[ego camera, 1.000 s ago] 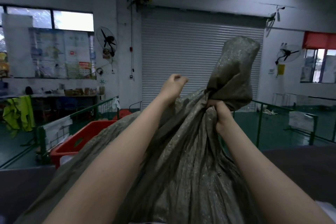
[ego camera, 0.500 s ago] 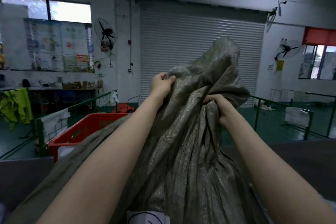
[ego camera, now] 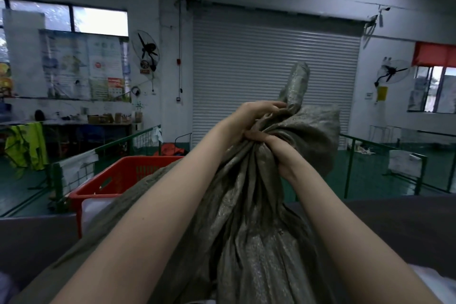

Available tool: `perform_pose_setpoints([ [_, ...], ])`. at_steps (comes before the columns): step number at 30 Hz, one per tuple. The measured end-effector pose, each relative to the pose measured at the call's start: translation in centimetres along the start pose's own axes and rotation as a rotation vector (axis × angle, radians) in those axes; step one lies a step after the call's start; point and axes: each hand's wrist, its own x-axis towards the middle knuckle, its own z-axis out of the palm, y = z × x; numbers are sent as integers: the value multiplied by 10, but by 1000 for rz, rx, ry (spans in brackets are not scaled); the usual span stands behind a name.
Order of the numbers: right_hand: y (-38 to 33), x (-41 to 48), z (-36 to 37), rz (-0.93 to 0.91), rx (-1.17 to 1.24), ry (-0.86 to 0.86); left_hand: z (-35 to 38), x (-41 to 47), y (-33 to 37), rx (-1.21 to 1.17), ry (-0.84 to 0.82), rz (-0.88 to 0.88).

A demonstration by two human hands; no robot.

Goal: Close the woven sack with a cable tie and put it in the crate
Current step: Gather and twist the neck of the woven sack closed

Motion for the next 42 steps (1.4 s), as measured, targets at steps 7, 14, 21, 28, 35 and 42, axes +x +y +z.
perform_pose_setpoints([
  [7, 7, -3, 4, 29, 200, 160, -51, -14, -16, 311, 590, -21],
  [14, 9, -17, 16, -55, 375, -76, -65, -51, -45, 419, 0, -491],
  [21, 2, -18, 13, -12, 275, -37, -68, -46, -36, 439, 465, -205],
  [28, 0, -15, 1, 96, -75, -45, -63, -45, 2, 349, 528, -39],
  [35, 6, -11, 34, 5, 62, -80, -16, -43, 17, 630, 276, 120],
  [42, 22, 0, 28, -19, 355, 63, -54, -65, 15, 511, 136, -141],
])
